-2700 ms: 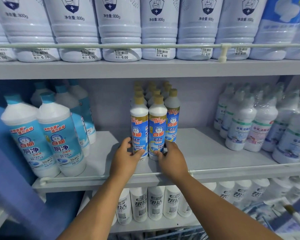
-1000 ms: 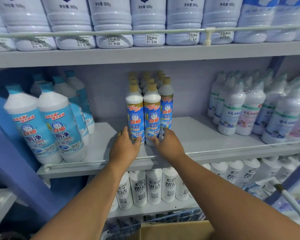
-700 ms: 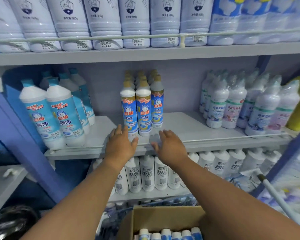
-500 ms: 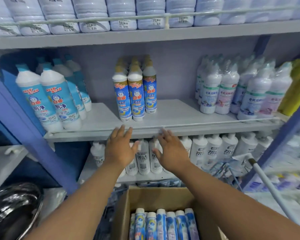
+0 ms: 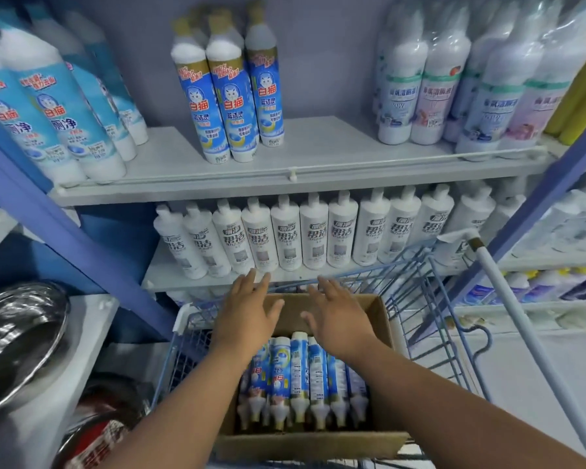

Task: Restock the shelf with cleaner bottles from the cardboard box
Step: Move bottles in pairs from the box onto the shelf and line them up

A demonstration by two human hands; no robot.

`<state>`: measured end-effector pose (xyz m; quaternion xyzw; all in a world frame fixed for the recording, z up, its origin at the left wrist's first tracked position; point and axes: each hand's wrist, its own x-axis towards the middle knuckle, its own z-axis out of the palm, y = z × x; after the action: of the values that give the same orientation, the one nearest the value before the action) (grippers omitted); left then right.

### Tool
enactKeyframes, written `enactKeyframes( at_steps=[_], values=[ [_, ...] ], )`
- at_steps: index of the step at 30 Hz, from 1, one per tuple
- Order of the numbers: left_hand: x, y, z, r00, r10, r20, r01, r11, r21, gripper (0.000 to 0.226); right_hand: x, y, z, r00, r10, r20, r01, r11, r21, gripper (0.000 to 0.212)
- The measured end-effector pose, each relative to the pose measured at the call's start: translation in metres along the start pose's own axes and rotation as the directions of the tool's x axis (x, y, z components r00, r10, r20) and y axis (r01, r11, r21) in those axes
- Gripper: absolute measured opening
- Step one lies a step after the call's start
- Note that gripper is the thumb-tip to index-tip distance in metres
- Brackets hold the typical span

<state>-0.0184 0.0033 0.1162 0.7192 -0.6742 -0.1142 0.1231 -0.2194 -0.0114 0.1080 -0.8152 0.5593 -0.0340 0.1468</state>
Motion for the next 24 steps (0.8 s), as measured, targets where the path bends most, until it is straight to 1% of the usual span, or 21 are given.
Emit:
enactKeyframes(
  at_steps=[3,6,7,9,11,15,17,20,24],
  values=[
    [-0.007,-0.009,0.019,0.995,-0.036,0.096,0.03,0.997,0.069,0.071,-0.007,0.004,0.024,0.998,0.041,0.055,-0.042,0.999,0.01,0.067],
    [-0.011,-0.018,0.036,0.989,-0.032,0.142,0.019,0.995,0.094,0.072,-0.013,0.01,0.049,0.983,0.135,0.124,-0.142,0.989,0.046,0.067],
    [-0.012,-0.021,0.043,0.987,-0.05,0.153,0.036,0.995,0.092,0.072,-0.014,0.011,0.056,0.974,0.17,0.15,-0.179,0.983,0.046,0.067],
    [-0.011,-0.031,0.058,0.973,-0.097,0.21,0.093,0.995,0.026,0.072,-0.016,0.012,0.068,0.953,0.23,0.197,-0.241,0.97,0.033,0.068],
    [-0.008,-0.043,0.077,0.961,-0.102,0.258,0.113,0.993,-0.029,0.071,-0.017,0.013,0.08,0.935,0.284,0.212,-0.297,0.954,0.034,0.067],
    [-0.007,-0.063,0.111,0.953,-0.119,0.28,0.121,0.993,0.011,0.072,-0.016,0.016,0.11,0.886,0.368,0.28,-0.395,0.918,0.043,0.068],
    [-0.01,-0.071,0.126,0.934,-0.152,0.323,0.149,0.988,0.035,0.074,-0.016,0.015,0.125,0.86,0.392,0.325,-0.429,0.902,0.048,0.069],
    [-0.012,-0.082,0.152,0.922,-0.19,0.337,0.173,0.982,0.079,0.075,-0.011,0.015,0.147,0.834,0.377,0.404,-0.43,0.901,0.048,0.068],
    [-0.015,-0.095,0.19,0.861,-0.315,0.4,0.324,0.945,0.048,0.078,0.0,0.016,0.178,0.807,0.349,0.477,-0.427,0.902,0.064,0.068]
  ],
)
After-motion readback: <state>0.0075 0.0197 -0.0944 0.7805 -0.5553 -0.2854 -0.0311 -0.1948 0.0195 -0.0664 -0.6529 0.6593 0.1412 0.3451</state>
